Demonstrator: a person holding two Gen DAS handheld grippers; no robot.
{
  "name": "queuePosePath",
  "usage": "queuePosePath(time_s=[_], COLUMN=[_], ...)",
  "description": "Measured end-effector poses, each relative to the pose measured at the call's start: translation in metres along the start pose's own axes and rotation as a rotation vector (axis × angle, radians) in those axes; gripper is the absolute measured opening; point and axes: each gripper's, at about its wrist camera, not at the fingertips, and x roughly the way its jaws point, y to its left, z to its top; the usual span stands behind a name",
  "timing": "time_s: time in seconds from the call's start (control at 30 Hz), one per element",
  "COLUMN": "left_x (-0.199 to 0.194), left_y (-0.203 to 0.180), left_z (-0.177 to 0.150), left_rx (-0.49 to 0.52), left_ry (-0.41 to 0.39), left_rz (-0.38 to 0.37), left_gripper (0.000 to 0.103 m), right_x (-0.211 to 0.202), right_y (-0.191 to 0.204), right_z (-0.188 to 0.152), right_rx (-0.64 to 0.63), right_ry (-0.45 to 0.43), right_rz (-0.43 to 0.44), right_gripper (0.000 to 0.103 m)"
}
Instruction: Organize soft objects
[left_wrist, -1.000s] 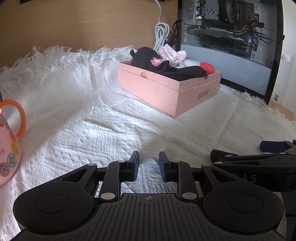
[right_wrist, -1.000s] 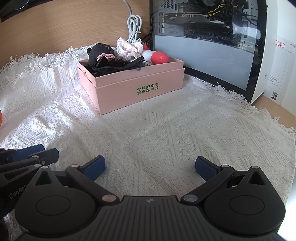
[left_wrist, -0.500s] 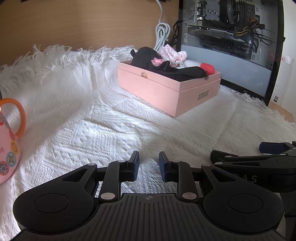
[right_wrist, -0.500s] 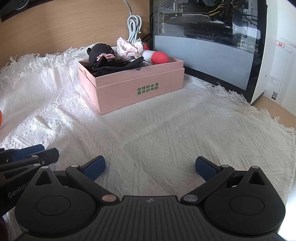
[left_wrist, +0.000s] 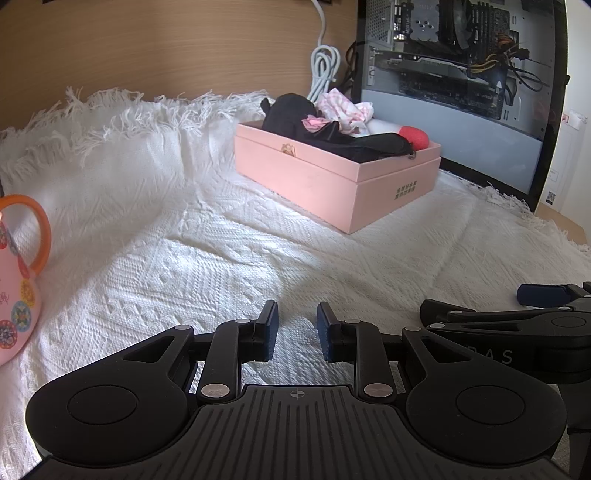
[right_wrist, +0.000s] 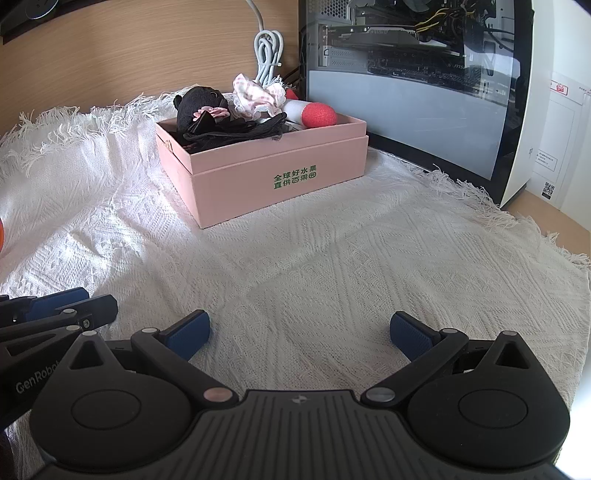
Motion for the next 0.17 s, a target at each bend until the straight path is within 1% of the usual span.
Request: queuePosePath(time_s=[0.17], left_x=[0.0001], left_y=[0.0016], left_z=[0.0005], left_rx=[-0.007], left_ry=[0.000], left_rz=[-0.005], left_gripper=[0.026], right_x=[0.0000], right_y=[0.0000], right_z=[0.0000], right_rx=[0.000], right_ry=[0.000], right_rz=[0.000], right_gripper=[0.103])
